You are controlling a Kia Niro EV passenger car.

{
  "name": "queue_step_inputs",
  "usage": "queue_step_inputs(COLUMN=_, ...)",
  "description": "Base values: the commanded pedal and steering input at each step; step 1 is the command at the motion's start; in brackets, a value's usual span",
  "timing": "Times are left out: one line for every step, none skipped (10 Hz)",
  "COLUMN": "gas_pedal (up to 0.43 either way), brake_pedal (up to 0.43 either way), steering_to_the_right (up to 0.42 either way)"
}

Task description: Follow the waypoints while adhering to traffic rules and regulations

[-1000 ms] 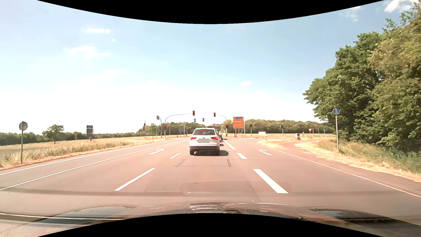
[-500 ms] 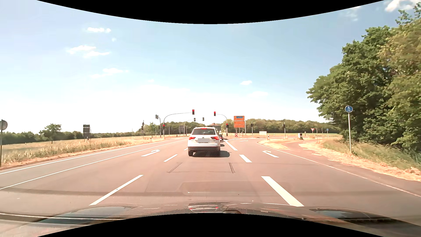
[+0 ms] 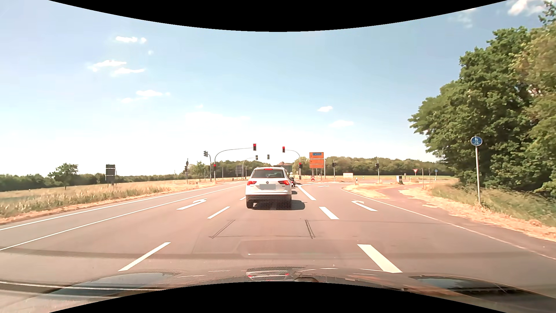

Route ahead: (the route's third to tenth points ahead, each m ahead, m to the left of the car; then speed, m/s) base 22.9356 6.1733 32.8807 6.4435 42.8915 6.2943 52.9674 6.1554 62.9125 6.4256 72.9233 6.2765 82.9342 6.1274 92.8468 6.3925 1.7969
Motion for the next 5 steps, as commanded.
queue_step_inputs(gas_pedal=0.000, brake_pedal=0.000, steering_to_the_right=-0.005)
queue_step_inputs(gas_pedal=0.000, brake_pedal=0.000, steering_to_the_right=-0.005)
queue_step_inputs(gas_pedal=0.000, brake_pedal=0.000, steering_to_the_right=-0.005)
queue_step_inputs(gas_pedal=0.000, brake_pedal=0.000, steering_to_the_right=-0.005)
queue_step_inputs(gas_pedal=0.000, brake_pedal=0.000, steering_to_the_right=-0.006)
